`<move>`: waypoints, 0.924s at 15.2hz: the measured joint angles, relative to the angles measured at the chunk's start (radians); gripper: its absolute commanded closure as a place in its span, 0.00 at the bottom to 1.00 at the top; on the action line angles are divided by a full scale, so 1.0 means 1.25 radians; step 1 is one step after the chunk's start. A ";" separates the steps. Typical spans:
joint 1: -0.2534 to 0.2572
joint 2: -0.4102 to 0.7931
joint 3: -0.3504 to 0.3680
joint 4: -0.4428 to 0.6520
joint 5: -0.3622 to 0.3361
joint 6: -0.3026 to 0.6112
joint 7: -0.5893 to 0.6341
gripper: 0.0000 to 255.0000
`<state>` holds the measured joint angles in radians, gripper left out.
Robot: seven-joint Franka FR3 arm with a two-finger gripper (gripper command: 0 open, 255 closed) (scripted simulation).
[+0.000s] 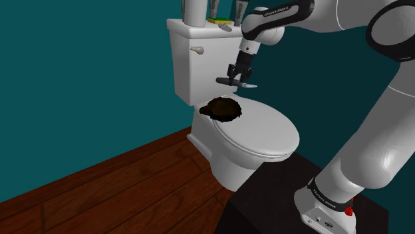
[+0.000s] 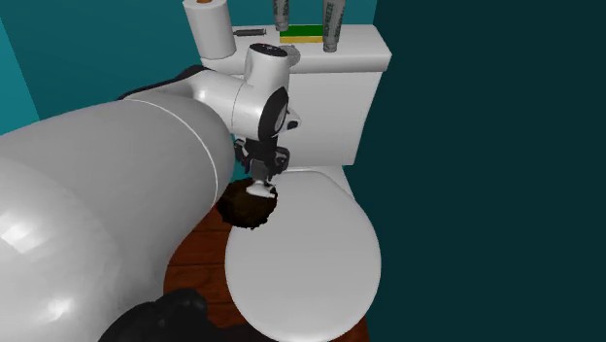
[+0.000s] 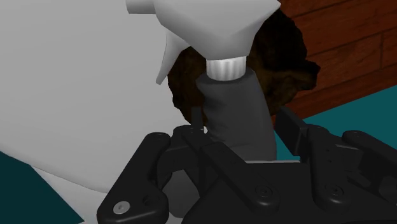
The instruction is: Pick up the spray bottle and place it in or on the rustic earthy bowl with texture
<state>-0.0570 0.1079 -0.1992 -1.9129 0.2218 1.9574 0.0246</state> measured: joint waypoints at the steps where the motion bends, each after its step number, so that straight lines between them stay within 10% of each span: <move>1: 0.009 -0.007 0.007 -0.005 -0.002 0.001 0.017 1.00; 14: 0.055 -0.022 0.046 -0.118 0.008 0.113 0.077 1.00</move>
<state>0.0116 0.0803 -0.1412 -2.0602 0.2321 2.0988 0.1207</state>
